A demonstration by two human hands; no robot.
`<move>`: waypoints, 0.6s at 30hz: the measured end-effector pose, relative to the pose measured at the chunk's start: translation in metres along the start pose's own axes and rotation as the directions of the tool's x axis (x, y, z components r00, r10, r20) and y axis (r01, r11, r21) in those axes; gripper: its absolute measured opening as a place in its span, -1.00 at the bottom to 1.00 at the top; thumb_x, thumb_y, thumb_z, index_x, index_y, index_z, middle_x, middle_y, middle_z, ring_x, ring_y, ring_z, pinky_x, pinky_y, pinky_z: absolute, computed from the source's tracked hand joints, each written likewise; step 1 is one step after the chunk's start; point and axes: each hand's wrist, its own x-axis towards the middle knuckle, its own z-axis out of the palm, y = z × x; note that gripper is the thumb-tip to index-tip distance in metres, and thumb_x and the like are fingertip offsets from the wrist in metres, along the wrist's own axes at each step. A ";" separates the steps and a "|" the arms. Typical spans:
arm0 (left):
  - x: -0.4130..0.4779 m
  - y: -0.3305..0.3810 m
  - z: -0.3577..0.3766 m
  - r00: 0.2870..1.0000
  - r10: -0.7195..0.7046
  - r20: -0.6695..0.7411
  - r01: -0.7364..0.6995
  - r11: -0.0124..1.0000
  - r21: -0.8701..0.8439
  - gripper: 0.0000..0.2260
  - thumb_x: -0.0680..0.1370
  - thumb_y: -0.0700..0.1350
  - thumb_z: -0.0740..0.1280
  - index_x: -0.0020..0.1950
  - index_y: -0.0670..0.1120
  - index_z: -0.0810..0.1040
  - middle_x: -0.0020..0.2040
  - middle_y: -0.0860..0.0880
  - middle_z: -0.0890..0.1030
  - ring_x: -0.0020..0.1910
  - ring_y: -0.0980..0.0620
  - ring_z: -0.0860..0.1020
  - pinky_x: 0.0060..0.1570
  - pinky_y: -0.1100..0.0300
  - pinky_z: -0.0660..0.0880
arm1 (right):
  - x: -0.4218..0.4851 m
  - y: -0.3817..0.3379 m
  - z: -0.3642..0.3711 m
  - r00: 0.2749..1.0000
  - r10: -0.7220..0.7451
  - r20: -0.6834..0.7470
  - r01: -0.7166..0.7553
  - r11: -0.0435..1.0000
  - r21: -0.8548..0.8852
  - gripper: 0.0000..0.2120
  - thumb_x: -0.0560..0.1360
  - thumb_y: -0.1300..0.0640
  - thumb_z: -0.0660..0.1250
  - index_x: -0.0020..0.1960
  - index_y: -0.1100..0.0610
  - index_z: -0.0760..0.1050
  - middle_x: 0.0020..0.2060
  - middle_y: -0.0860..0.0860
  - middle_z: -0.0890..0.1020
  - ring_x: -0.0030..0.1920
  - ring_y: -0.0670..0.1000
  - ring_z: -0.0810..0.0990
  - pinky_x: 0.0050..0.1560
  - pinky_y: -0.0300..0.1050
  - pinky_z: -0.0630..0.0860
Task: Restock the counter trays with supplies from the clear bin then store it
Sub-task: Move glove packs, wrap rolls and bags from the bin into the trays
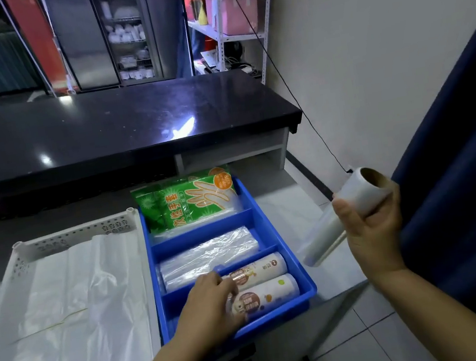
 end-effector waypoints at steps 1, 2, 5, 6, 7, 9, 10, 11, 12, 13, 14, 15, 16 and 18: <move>0.001 0.000 0.002 1.000 -0.020 -0.012 0.020 1.000 -0.013 -0.62 0.32 0.26 0.38 0.03 0.14 0.44 0.15 0.12 0.42 0.11 0.12 0.33 0.08 0.23 0.40 | 0.000 0.002 0.000 1.000 -0.005 -0.002 0.005 1.000 -0.014 -0.42 0.36 0.15 0.44 0.26 -0.04 0.24 0.10 -0.07 0.48 0.07 -0.05 0.56 -0.03 -0.31 0.60; 0.002 0.001 0.003 0.999 -0.028 -0.016 0.028 1.000 -0.012 -0.65 0.31 0.26 0.39 -0.01 0.14 0.45 0.13 0.11 0.42 0.10 0.11 0.32 0.07 0.23 0.39 | 0.000 0.003 0.000 1.000 -0.007 0.001 0.007 1.000 -0.026 -0.43 0.36 0.17 0.44 0.26 -0.04 0.25 0.08 -0.10 0.48 0.05 -0.06 0.57 -0.05 -0.29 0.60; 0.004 0.002 0.003 1.000 -0.024 -0.001 0.024 1.000 0.017 -0.70 0.32 0.26 0.38 -0.11 0.13 0.42 0.06 0.11 0.48 0.05 0.11 0.35 0.03 0.22 0.40 | -0.002 0.003 0.003 0.999 -0.004 0.036 0.004 1.000 -0.013 -0.43 0.37 0.19 0.44 0.24 -0.12 0.24 0.06 -0.22 0.45 0.03 -0.15 0.56 -0.09 -0.33 0.59; 0.005 0.002 0.002 1.000 -0.019 0.003 0.019 1.000 0.019 -0.70 0.32 0.26 0.38 -0.11 0.13 0.43 0.05 0.12 0.49 0.04 0.12 0.35 0.02 0.22 0.40 | -0.002 0.002 0.005 0.999 -0.010 0.052 0.011 1.000 -0.008 -0.42 0.38 0.20 0.44 0.21 -0.17 0.23 0.07 -0.24 0.44 0.04 -0.16 0.56 -0.09 -0.34 0.59; 0.004 0.001 0.001 1.000 -0.014 0.009 0.014 1.000 0.017 -0.70 0.33 0.25 0.38 -0.09 0.12 0.45 0.05 0.12 0.49 0.04 0.13 0.35 0.02 0.23 0.41 | -0.003 0.001 0.009 0.998 -0.016 0.067 0.017 1.000 -0.008 -0.41 0.38 0.21 0.44 0.19 -0.22 0.22 0.08 -0.25 0.44 0.05 -0.14 0.55 -0.07 -0.31 0.59; 0.002 0.000 -0.002 1.000 0.003 0.015 -0.003 1.000 -0.001 -0.68 0.37 0.21 0.38 0.02 0.10 0.51 0.07 0.12 0.51 0.04 0.15 0.36 0.02 0.25 0.41 | -0.004 -0.003 0.018 0.994 -0.028 0.102 0.029 1.000 -0.004 -0.41 0.37 0.20 0.45 0.15 -0.27 0.22 0.06 -0.27 0.45 0.04 -0.11 0.57 -0.01 -0.21 0.58; 0.000 -0.001 -0.006 1.000 0.000 0.001 0.000 1.000 -0.022 -0.67 0.39 0.19 0.37 0.09 0.09 0.52 0.07 0.12 0.52 0.03 0.16 0.37 0.02 0.25 0.42 | -0.004 -0.006 0.024 0.990 -0.040 0.137 0.040 0.999 0.000 -0.42 0.36 0.19 0.46 0.12 -0.27 0.22 0.04 -0.28 0.46 0.02 -0.12 0.58 -0.02 -0.20 0.59; -0.003 -0.004 -0.012 0.999 -0.018 -0.031 0.016 0.999 -0.052 -0.66 0.42 0.16 0.36 0.15 0.09 0.52 0.06 0.11 0.54 0.01 0.16 0.39 0.00 0.25 0.42 | -0.004 -0.008 0.030 0.979 -0.059 0.196 0.060 0.998 0.004 -0.44 0.34 0.16 0.47 0.10 -0.27 0.23 0.01 -0.29 0.47 0.00 -0.16 0.58 -0.07 -0.22 0.62; -0.006 -0.008 -0.019 0.996 -0.042 -0.081 0.036 0.996 -0.078 -0.67 0.44 0.14 0.35 0.17 0.09 0.52 0.04 0.12 0.57 -0.01 0.16 0.41 -0.02 0.25 0.42 | -0.005 -0.010 0.038 0.957 -0.079 0.277 0.081 0.997 0.005 -0.45 0.32 0.11 0.47 0.09 -0.28 0.24 -0.02 -0.32 0.48 -0.01 -0.19 0.58 -0.11 -0.26 0.62; -0.010 -0.012 -0.027 0.989 -0.067 -0.135 0.055 0.994 -0.090 -0.68 0.46 0.13 0.34 0.18 0.09 0.52 0.03 0.12 0.58 -0.02 0.16 0.43 -0.04 0.26 0.41 | -0.007 -0.012 0.045 0.922 -0.101 0.375 0.113 0.993 -0.011 -0.47 0.30 0.04 0.48 0.09 -0.29 0.25 -0.02 -0.36 0.48 -0.01 -0.21 0.57 -0.14 -0.32 0.60; -0.015 -0.018 -0.034 0.978 -0.093 -0.184 0.078 0.993 -0.089 -0.69 0.47 0.11 0.33 0.18 0.09 0.52 0.02 0.12 0.59 -0.02 0.15 0.45 -0.05 0.26 0.40 | -0.011 -0.011 0.053 0.871 -0.137 0.473 0.182 0.982 -0.050 -0.47 0.29 -0.05 0.49 0.12 -0.28 0.27 0.00 -0.37 0.48 -0.01 -0.20 0.57 -0.16 -0.35 0.58; -0.022 -0.024 -0.041 0.967 -0.129 -0.220 0.111 0.990 -0.092 -0.71 0.48 0.08 0.33 0.18 0.07 0.52 0.03 0.10 0.60 0.00 0.13 0.47 -0.05 0.25 0.41 | -0.014 -0.006 0.062 0.806 -0.189 0.561 0.298 0.948 -0.108 -0.46 0.30 -0.12 0.47 0.18 -0.22 0.28 0.04 -0.33 0.48 -0.01 -0.16 0.57 -0.16 -0.34 0.57; -0.029 -0.031 -0.046 0.954 -0.169 -0.246 0.149 0.984 -0.096 -0.72 0.49 0.06 0.33 0.18 0.06 0.52 0.03 0.08 0.61 0.02 0.10 0.49 -0.03 0.24 0.42 | -0.019 0.000 0.071 0.727 -0.236 0.644 0.432 0.887 -0.163 -0.43 0.30 -0.16 0.43 0.23 -0.14 0.29 0.08 -0.24 0.51 -0.01 -0.12 0.57 -0.11 -0.30 0.57; -0.043 -0.041 -0.053 0.925 -0.241 -0.294 0.218 0.970 -0.107 -0.75 0.51 0.01 0.32 0.17 0.04 0.53 0.02 0.07 0.61 0.01 0.11 0.48 -0.05 0.25 0.40 | -0.029 0.015 0.090 0.560 -0.273 0.782 0.653 0.727 -0.214 -0.37 0.27 -0.19 0.45 0.25 -0.05 0.32 0.03 -0.05 0.59 -0.04 -0.03 0.58 -0.09 -0.12 0.59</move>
